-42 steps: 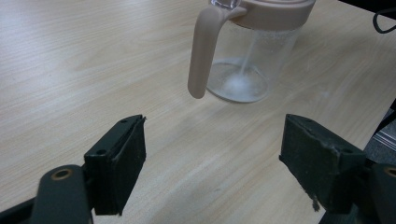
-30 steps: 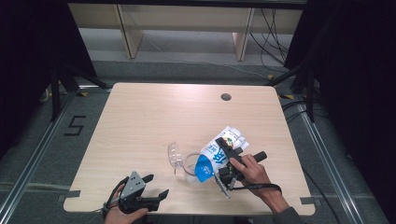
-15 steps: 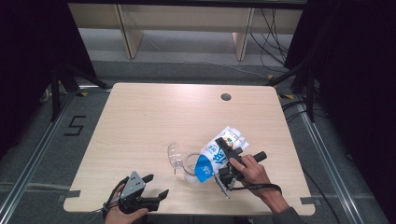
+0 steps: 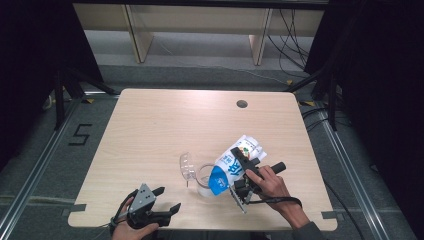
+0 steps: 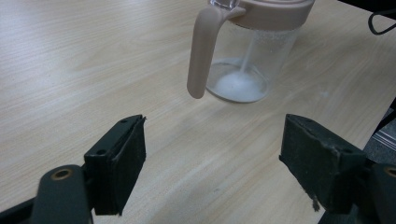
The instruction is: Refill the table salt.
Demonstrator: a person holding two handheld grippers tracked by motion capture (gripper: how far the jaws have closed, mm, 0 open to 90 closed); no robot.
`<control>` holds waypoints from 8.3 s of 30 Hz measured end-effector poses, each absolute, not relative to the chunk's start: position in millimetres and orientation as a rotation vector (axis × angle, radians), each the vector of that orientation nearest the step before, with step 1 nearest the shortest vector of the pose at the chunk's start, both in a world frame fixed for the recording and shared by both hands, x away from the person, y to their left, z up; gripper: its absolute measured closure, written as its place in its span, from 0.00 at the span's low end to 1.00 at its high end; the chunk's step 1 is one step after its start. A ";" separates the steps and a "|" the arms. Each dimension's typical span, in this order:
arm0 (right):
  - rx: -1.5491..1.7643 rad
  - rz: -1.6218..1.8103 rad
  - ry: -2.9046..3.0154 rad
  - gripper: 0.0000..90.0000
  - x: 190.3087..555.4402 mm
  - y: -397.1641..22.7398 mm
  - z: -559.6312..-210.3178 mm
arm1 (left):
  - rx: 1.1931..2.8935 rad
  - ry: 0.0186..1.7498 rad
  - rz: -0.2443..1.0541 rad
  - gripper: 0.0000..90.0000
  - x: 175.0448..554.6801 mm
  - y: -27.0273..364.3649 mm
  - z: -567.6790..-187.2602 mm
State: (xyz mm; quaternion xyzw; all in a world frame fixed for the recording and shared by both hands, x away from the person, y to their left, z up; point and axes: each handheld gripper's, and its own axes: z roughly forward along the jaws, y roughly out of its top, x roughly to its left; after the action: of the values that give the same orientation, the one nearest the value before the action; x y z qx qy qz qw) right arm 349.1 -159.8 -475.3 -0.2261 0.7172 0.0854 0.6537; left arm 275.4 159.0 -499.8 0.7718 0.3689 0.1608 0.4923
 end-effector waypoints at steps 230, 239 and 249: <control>-0.525 0.130 1.564 0.68 347.8 -161.2 -473.4 | 1.881 0.895 0.399 0.23 275.4 159.9 -498.9; -0.525 0.118 1.571 0.68 346.9 -161.0 -473.3 | 1.878 0.893 0.396 0.23 275.3 160.1 -499.0; -0.519 0.136 1.570 0.69 347.5 -161.5 -475.6 | 1.883 0.893 0.401 0.23 275.0 160.1 -498.9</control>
State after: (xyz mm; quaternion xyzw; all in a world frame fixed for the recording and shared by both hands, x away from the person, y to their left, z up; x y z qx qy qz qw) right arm 347.5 -161.5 -475.6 -0.2309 0.6981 0.0604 0.6751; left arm 275.0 160.1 -498.9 0.7744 0.3673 0.1649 0.4881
